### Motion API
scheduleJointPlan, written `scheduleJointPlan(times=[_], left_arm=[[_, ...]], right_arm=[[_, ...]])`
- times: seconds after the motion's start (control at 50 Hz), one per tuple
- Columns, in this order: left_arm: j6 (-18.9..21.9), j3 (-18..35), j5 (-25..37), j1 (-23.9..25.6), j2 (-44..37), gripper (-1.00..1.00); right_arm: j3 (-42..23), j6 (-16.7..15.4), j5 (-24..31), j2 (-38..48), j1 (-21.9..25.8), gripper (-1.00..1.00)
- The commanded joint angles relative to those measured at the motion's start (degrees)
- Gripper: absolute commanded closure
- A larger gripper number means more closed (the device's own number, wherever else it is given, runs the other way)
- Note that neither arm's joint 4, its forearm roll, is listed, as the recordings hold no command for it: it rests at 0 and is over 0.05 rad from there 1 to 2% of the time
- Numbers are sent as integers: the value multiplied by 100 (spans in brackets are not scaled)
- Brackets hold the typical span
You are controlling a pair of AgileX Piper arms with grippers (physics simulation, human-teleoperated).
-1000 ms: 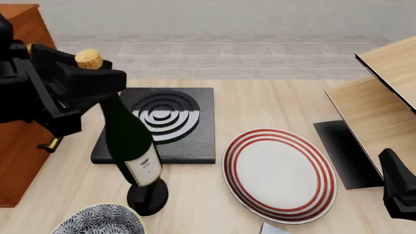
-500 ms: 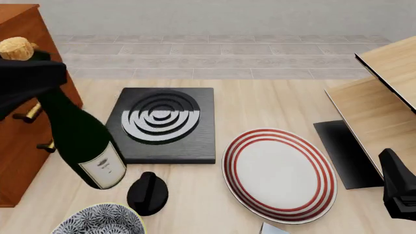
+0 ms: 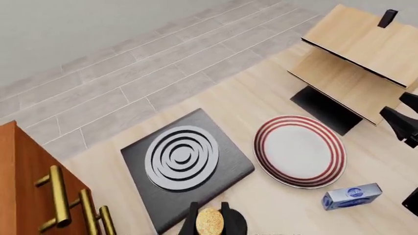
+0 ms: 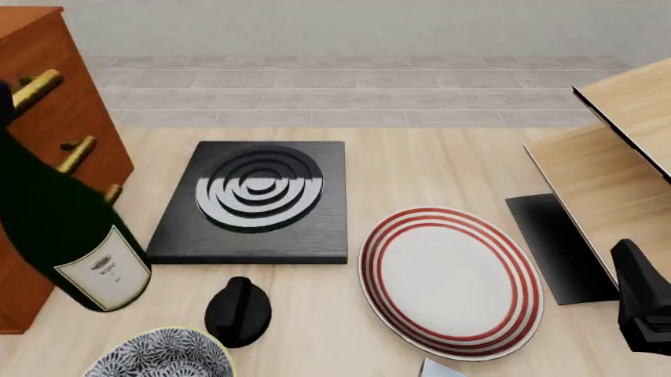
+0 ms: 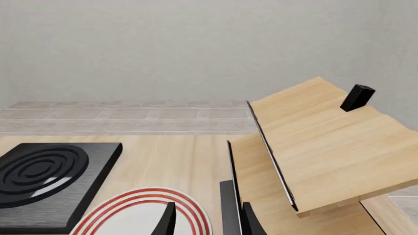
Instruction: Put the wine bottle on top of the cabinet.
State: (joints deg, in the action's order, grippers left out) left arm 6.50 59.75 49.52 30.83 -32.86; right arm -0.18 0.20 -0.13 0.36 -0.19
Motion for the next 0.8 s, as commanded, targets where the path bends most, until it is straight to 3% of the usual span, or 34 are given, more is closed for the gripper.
scheduleJointPlan(times=[0.02,0.42,0.56,0.64,0.8], left_arm=[[164,419,311,-179,-94,100],[265,1743,1045,-547,-607,100],[66,2167,1336,-775,-767,100],[244,2569,1527,-930,-911,100],[68,2796,1591,-1053,-1065,100]], right_arm=[[0,0,0,-1,-2,-100],[0,0,0,0,0,-100],[0,0,0,-1,0,-100],[0,0,0,0,-1,-100],[0,0,0,0,-2,-100]])
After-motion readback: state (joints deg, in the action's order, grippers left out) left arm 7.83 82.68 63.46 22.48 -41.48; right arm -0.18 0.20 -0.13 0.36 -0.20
